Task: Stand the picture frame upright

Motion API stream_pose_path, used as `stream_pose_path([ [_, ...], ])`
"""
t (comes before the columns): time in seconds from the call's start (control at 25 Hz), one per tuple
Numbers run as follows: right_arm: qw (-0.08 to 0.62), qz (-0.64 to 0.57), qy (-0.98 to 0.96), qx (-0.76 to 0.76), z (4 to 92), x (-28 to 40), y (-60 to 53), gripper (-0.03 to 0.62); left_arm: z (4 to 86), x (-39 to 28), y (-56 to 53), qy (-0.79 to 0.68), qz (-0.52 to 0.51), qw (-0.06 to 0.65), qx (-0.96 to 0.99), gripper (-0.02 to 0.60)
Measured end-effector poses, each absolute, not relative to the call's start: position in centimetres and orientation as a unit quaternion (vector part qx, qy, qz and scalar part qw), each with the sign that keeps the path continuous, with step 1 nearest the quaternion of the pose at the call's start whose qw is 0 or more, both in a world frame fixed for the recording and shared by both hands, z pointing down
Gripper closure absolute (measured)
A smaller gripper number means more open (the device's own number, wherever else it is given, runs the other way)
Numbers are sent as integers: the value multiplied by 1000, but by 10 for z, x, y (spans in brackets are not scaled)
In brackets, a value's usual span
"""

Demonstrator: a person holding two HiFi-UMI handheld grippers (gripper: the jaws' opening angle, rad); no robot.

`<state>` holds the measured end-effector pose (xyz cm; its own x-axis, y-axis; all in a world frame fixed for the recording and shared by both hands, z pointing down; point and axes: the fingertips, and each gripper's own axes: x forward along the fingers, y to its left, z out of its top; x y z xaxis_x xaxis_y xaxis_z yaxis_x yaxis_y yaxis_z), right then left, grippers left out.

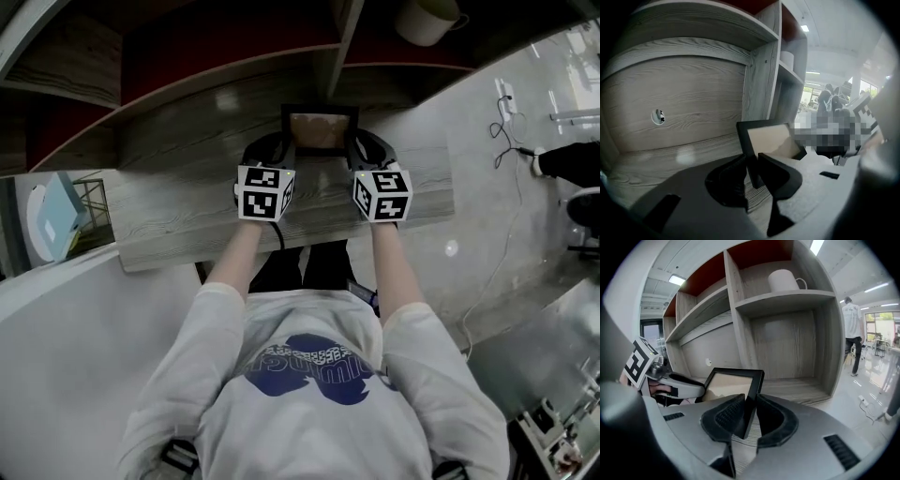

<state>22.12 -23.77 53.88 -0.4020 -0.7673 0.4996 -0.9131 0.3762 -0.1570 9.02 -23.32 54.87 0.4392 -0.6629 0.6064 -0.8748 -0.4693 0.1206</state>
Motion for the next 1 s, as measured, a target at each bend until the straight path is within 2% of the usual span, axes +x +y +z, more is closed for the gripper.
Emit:
stream_pose_path([
  [1.0,210,191,-816,504,572,223,-258,516,580,94,-247,-492,266,211,801,494],
])
